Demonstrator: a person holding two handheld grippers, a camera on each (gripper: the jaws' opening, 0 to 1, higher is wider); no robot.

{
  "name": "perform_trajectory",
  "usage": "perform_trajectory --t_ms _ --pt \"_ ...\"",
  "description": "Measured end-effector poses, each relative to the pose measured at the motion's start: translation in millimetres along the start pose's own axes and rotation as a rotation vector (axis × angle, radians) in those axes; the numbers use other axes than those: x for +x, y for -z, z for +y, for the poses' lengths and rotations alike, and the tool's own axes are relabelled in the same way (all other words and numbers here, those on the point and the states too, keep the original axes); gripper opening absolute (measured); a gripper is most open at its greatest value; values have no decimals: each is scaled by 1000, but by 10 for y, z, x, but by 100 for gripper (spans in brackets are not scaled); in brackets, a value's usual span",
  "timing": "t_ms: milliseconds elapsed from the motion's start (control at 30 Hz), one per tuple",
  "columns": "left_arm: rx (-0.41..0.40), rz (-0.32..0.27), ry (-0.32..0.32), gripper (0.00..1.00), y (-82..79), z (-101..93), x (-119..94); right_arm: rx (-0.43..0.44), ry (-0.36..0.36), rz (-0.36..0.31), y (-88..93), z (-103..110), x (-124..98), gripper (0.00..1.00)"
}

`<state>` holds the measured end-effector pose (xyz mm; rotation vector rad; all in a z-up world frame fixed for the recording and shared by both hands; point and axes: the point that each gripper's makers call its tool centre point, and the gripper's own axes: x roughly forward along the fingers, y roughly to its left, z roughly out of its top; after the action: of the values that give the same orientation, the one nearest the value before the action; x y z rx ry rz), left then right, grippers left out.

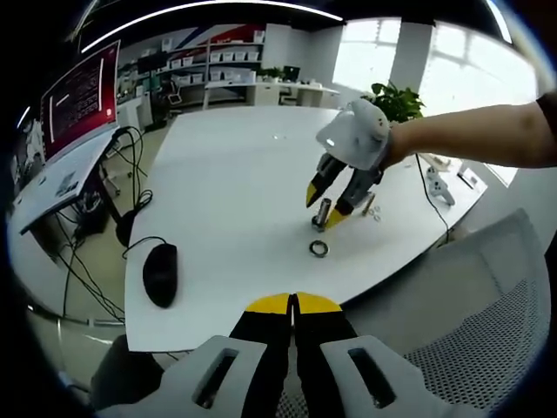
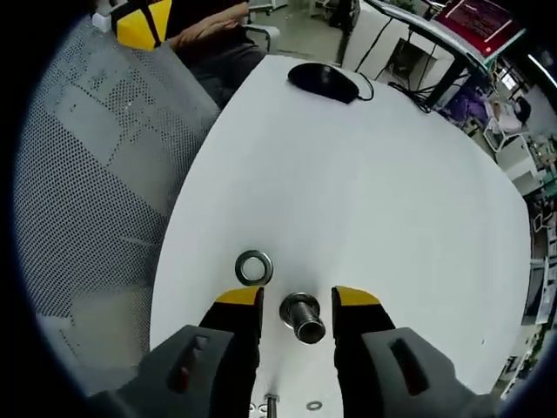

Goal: Place the washer onto the threaded stud by aligning its center hole with the stud, sliding it down to the base, and recovering from edge contact or off-axis alignment until the washer reaches the visible bottom stop.

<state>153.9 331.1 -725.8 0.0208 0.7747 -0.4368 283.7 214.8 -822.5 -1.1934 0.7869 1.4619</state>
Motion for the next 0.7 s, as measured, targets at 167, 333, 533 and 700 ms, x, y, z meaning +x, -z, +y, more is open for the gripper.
perform_trajectory --t_ms 167,333,533,700 --pt "0 2 -1 0 6 0 -1 -18 -20 -13 -91 71 -5 34" --pt "1 5 -1 0 10 0 -3 -49 -27 -15 -143 122 16 34" --pt "1 6 -1 0 13 2 -4 -90 -50 3 -150 230 92 35" --pt "1 8 -1 0 16 2 -5 -98 -65 3 -166 300 156 34"
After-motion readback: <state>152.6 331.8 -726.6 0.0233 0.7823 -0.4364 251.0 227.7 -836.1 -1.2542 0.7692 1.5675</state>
